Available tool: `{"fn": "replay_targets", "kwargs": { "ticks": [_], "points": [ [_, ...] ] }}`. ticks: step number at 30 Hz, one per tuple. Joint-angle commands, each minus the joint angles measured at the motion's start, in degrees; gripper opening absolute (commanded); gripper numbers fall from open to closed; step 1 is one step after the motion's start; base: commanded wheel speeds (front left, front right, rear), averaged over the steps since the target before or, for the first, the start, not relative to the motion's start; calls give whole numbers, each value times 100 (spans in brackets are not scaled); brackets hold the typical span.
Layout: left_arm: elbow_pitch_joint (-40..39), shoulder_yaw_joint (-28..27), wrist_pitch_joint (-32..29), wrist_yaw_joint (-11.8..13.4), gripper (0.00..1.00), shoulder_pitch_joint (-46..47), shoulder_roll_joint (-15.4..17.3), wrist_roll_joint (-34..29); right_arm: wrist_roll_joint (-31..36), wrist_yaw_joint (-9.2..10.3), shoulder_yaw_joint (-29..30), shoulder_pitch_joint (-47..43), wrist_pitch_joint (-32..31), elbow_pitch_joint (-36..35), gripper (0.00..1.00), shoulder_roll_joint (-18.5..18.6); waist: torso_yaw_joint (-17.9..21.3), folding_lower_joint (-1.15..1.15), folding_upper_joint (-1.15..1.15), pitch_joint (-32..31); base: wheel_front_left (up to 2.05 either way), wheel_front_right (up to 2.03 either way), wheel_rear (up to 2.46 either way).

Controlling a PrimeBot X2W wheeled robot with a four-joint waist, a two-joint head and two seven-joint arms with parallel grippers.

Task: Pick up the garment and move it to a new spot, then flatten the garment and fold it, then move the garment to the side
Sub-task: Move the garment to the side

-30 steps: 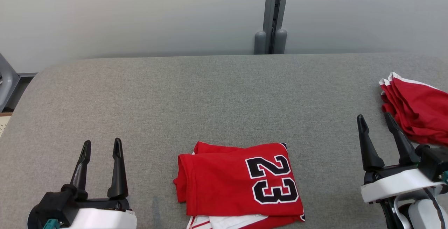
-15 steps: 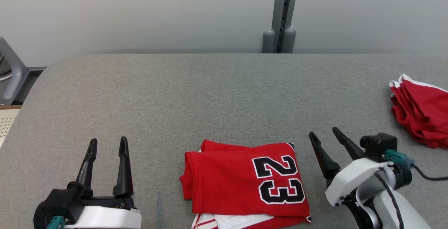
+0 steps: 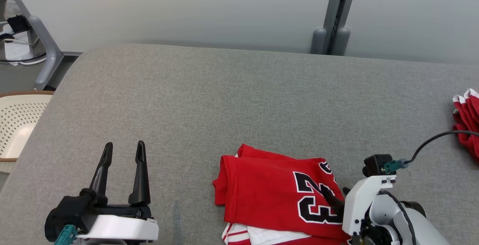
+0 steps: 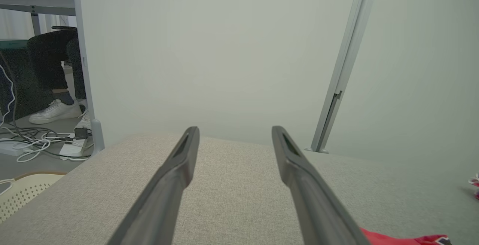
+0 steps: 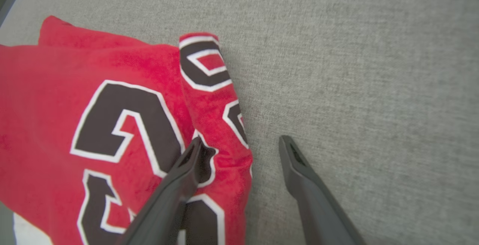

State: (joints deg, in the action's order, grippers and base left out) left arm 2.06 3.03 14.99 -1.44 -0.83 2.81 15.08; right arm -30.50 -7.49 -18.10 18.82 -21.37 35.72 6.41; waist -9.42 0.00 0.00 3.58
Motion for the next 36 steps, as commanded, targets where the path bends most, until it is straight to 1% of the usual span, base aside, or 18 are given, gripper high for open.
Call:
{"fn": "replay_targets", "kwargs": {
  "ticks": [1, 3, 5, 6, 7, 8, 13, 18, 23, 29, 30, 36],
  "points": [
    [-14, 12, 24, 32, 100, 76, 20, 26, -52, -2, -33, -127, -238, 85, 100, -7, -37, 0, 0, 25, 0, 0, 0],
    [-13, 22, 24, 41, 100, 70, 20, 33, -141, -1, -34, -188, -432, 92, 100, -38, -63, 0, 0, 42, 0, 0, 0],
    [-8, 29, 24, 43, 100, 69, 22, 35, -204, -2, -30, -214, -494, 46, 100, -68, -82, 0, 0, 58, 0, 0, 0],
    [-7, 34, 24, 46, 100, 74, 21, 35, -226, -2, -29, -217, -489, 10, 79, -75, -87, 0, 0, 66, 0, 0, 0],
    [-7, 37, 24, 45, 100, 79, 21, 33, -235, -2, -25, -209, -429, -27, 26, -76, -90, 0, 0, 72, 0, 0, 0],
    [-6, 36, 24, 36, 100, 83, 21, 27, -234, -2, -19, -209, -373, -71, 0, -63, -89, 0, 0, 77, 0, 0, 0],
    [9, 68, 24, -13, 100, 122, 20, -61, -180, -1, -8, -88, 16, -306, 0, 43, 0, 0, 0, 66, 0, 0, 0],
    [-42, 175, 24, -58, 100, 188, 20, -91, -169, -1, -13, 112, 336, -488, 0, 161, 269, 0, 0, 61, 0, 0, 0],
    [-51, 282, 24, -86, 100, 254, 20, -120, -224, -1, -107, 362, 532, -611, 0, 315, 756, 0, 0, 89, 0, 0, 0],
    [24, 389, 23, -148, 100, 401, 21, -159, -217, -1, -355, 778, 712, -698, 0, 545, 1452, 0, 0, 203, 0, 0, 0],
    [24, 389, 23, -148, 100, 401, 21, -159, -217, -1, -355, 778, 712, -698, 0, 545, 1452, 0, 0, 203, 0, 0, 0],
    [97, 527, 24, -219, 100, 624, 21, -234, -326, -1, -692, 1347, 944, -653, 0, 787, 2028, 0, 0, 394, 0, 0, 0]
  ]
}}
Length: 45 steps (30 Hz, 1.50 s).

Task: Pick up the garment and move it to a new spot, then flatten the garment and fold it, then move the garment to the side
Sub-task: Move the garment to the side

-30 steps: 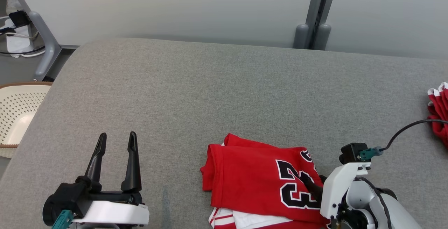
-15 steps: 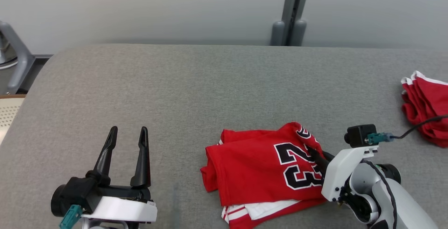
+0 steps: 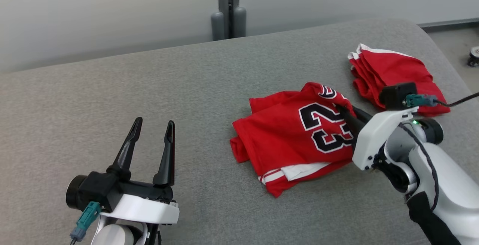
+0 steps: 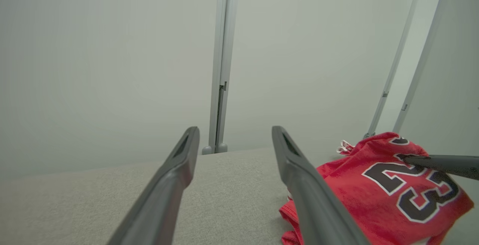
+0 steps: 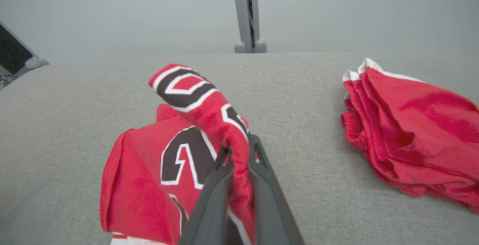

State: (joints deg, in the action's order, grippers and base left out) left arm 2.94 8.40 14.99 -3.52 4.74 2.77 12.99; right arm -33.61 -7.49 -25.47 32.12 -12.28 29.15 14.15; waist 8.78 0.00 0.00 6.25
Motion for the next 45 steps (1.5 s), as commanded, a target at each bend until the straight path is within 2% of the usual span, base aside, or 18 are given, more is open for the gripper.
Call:
{"fn": "replay_targets", "kwargs": {
  "ticks": [1, 8, 15, 22, 27, 32, 33, 34, 35, 45],
  "points": [
    [14, -16, 23, -23, 100, 107, 27, -46, -43, -1, -39, 143, 50, 18, 0, 58, 299, 0, 0, 182, 0, 0, 0],
    [113, 81, 17, -138, 100, 462, 27, -222, -428, -1, -424, 1131, 135, 349, 0, 467, 703, 0, 0, 636, 0, 0, 0],
    [189, 189, 17, -227, 100, 900, 33, -431, -805, -1, -574, 2166, 197, 811, 0, 1098, 741, 0, 0, 1292, 0, 0, 0],
    [224, 239, 17, -280, 100, 1197, 63, -565, -969, -1, -525, 2892, 105, 1388, 0, 1542, 705, 0, 0, 1798, 0, 0, 0],
    [269, 281, 17, -303, 100, 1360, 78, -615, -794, -1, -578, 3260, 186, 1993, 0, 1639, 675, 0, 0, 2048, 0, 0, 0],
    [309, 344, 17, -322, 100, 1517, 73, -637, -526, -1, -739, 3553, 276, 2751, 0, 1506, 579, 0, 0, 2222, 0, 0, 0],
    [319, 345, 17, -327, 100, 1533, 73, -631, -491, -1, -753, 3580, 311, 2890, 4, 1434, 556, 0, 0, 2237, 0, 0, 0],
    [324, 344, 17, -332, 100, 1551, 70, -620, -463, -1, -759, 3629, 373, 3010, 30, 1387, 533, 0, 0, 2248, 0, 0, 0],
    [324, 342, 17, -328, 100, 1571, 70, -615, -449, -1, -752, 3675, 431, 3140, 100, 1365, 508, 0, 0, 2257, 0, 0, 0],
    [273, 216, 17, -307, 100, 1455, 49, -513, -201, -1, -858, 3817, 873, 4039, 100, 1227, 382, 0, 0, 1998, 0, 0, 0]
  ]
}}
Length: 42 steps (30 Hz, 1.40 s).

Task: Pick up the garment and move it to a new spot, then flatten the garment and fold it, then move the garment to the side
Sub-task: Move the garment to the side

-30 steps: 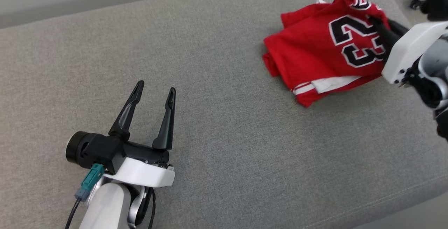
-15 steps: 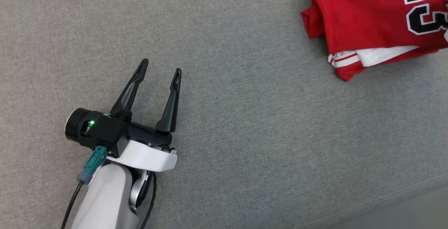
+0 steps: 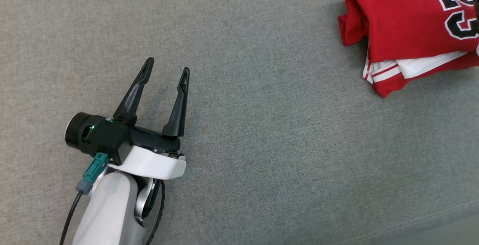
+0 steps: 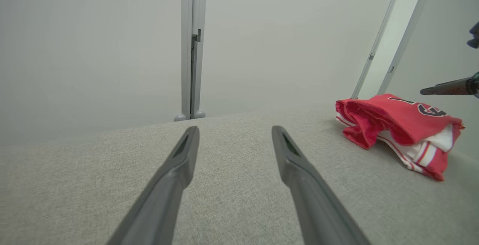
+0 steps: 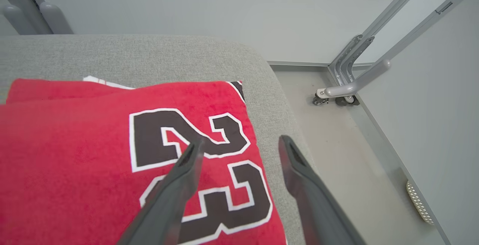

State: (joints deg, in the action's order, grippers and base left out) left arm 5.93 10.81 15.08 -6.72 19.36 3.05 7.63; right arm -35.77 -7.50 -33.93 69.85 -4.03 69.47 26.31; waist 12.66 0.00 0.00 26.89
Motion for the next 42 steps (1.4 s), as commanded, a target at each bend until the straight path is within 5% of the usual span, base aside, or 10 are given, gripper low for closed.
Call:
{"fn": "replay_targets", "kwargs": {
  "ticks": [1, 10, 23, 36, 42],
  "points": [
    [-33, -51, 8, 16, 100, -38, 20, 34, 47, 1, -34, 50, 111, 48, 100, -14, -1, 0, 0, -135, 0, 0, 0],
    [-125, -257, 8, 46, 100, -412, 4, 172, 71, 1, -249, -162, 900, -241, 100, 7, -150, 0, 0, -940, 0, 0, 0],
    [-198, -802, 7, 154, 100, -1298, -2, 385, -266, 1, -307, -1612, 1844, -1709, 100, 111, -926, 0, 0, -2145, 0, 0, 0],
    [25, -1083, 8, 269, 100, -1998, -2, 857, 381, 0, 1426, -4128, 1923, -3678, 100, -304, -1371, 0, 0, -2745, 0, 0, 0],
    [166, -1111, 8, 302, 100, -2120, -6, 787, 1024, 0, 2365, -5475, 1924, -4624, 100, -835, -1502, 0, 0, -2812, 0, 0, 0]
  ]
}}
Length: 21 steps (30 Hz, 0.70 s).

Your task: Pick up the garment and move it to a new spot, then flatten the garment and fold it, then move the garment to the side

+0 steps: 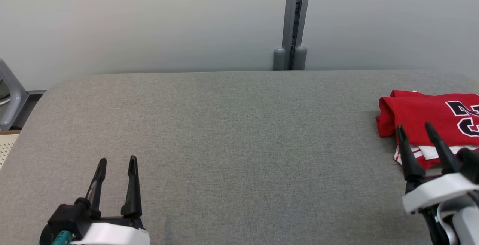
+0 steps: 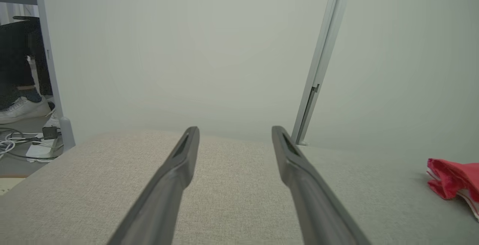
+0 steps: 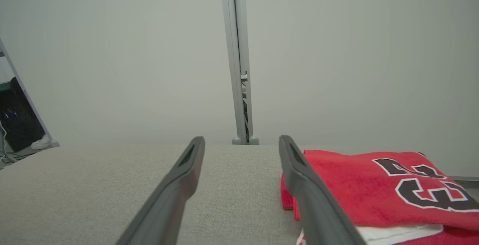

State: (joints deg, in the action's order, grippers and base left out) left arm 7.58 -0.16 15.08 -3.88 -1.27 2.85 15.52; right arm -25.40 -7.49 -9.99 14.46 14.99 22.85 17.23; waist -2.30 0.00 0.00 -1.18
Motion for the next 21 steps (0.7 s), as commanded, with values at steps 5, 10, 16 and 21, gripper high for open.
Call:
{"fn": "replay_targets", "kwargs": {
  "ticks": [5, 10, 16, 21],
  "points": [
    [62, 64, 8, 31, 100, -140, 16, -169, 350, -1, 344, -597, 24, -490, 100, -323, -26, 0, 0, -37, 0, 0, 0],
    [32, 132, 8, -8, 100, -197, 18, -299, 495, -1, 452, -843, 23, -673, 100, -504, 9, 0, 0, -42, 0, 0, 0],
    [-21, 190, 8, 49, 100, -164, 18, -407, 548, -1, 401, -911, 24, -734, 100, -555, 77, 0, 0, -27, 0, 0, 0],
    [-42, 200, 8, 54, 100, -185, 18, -439, 535, -1, 348, -894, 24, -735, 100, -571, 110, 0, 0, -6, 0, 0, 0]
  ]
}}
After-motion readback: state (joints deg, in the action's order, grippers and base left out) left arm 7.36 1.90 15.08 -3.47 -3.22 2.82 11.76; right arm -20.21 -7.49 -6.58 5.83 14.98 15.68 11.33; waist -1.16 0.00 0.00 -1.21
